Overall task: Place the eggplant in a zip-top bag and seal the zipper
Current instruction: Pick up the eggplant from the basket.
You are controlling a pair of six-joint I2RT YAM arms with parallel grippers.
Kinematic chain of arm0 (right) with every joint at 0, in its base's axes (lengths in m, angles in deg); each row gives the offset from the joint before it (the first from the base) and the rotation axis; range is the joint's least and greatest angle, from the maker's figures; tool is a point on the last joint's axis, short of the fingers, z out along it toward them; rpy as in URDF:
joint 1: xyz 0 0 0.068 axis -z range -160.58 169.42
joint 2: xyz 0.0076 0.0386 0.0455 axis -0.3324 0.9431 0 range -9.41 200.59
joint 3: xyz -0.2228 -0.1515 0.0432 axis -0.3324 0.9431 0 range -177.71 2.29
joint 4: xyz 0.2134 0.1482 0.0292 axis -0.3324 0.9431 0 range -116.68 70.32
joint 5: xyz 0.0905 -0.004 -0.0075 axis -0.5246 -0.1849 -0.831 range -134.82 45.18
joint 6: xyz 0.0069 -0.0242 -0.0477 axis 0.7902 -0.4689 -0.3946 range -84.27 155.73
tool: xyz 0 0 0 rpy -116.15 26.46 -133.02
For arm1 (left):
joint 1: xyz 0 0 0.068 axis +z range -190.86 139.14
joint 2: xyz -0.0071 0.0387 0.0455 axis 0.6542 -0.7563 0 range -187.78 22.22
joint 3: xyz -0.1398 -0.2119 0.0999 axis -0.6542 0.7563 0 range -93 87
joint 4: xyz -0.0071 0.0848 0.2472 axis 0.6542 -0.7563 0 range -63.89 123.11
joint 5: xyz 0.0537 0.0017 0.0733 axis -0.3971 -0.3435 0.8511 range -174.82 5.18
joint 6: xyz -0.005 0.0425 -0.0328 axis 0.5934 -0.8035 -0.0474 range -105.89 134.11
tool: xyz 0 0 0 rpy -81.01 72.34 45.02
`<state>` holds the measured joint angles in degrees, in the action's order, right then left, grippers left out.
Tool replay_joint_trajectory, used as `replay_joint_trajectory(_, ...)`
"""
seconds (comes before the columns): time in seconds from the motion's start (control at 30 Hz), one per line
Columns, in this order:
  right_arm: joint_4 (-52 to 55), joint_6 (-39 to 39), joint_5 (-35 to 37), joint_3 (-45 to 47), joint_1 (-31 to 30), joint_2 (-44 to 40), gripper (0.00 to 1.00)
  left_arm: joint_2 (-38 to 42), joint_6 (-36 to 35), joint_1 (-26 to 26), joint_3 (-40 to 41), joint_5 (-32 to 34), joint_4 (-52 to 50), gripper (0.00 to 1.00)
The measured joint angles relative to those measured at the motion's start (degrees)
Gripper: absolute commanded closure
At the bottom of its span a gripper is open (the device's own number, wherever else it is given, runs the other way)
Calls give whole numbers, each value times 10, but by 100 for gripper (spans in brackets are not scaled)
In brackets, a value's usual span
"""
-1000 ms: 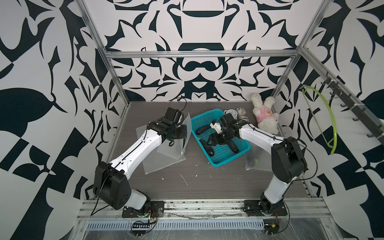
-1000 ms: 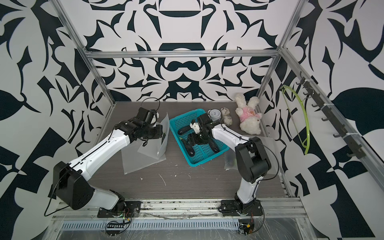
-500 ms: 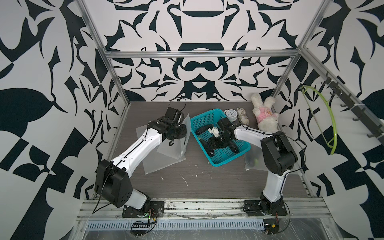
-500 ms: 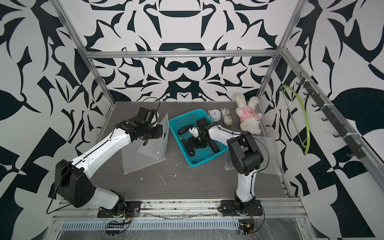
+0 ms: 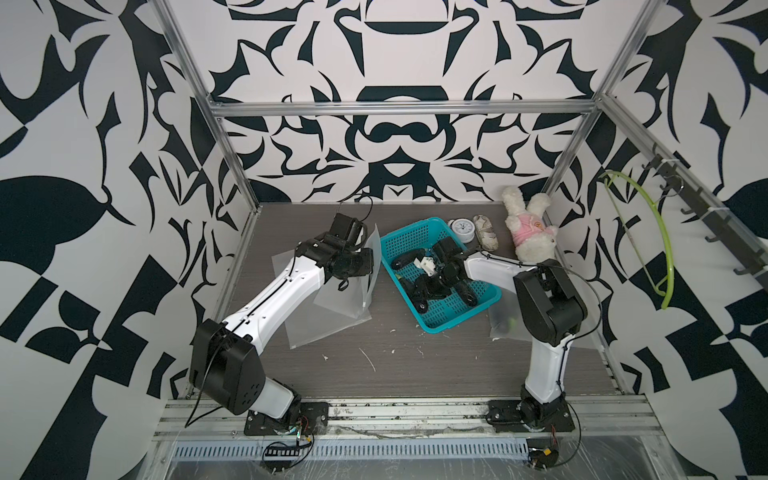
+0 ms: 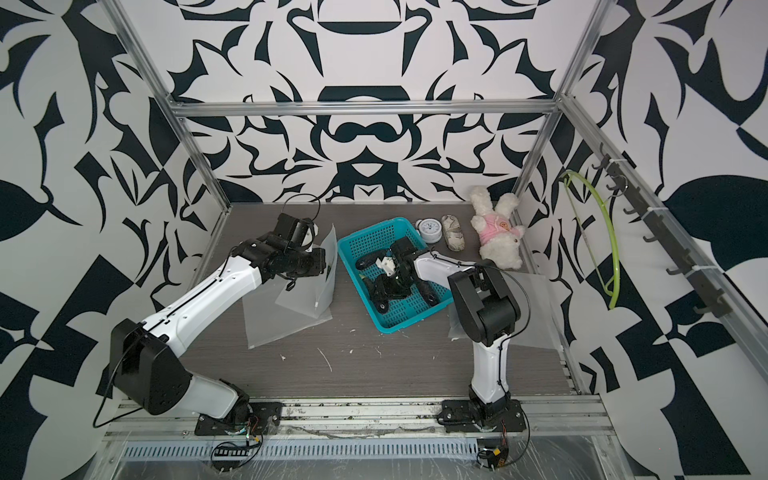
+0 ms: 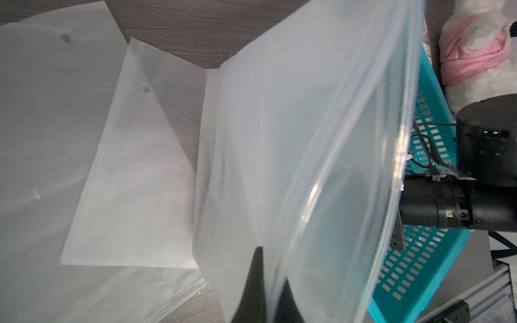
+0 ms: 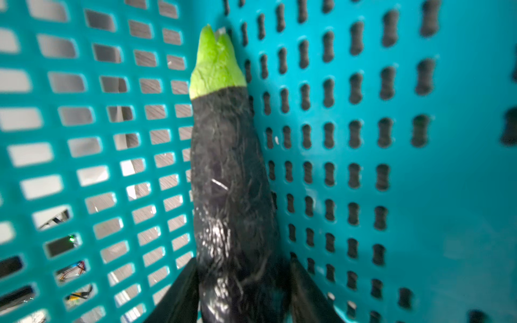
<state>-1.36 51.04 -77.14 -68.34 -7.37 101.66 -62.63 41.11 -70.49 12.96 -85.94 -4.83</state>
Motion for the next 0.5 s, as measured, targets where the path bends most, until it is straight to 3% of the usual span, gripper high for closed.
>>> replay_joint_trajectory(0.3,1,10,0,0,5,-7,61,0,0,0,0,0,0,100)
replay_joint_trajectory(0.5,6,11,0,0,23,-56,62,0,0,0,0,0,0,100)
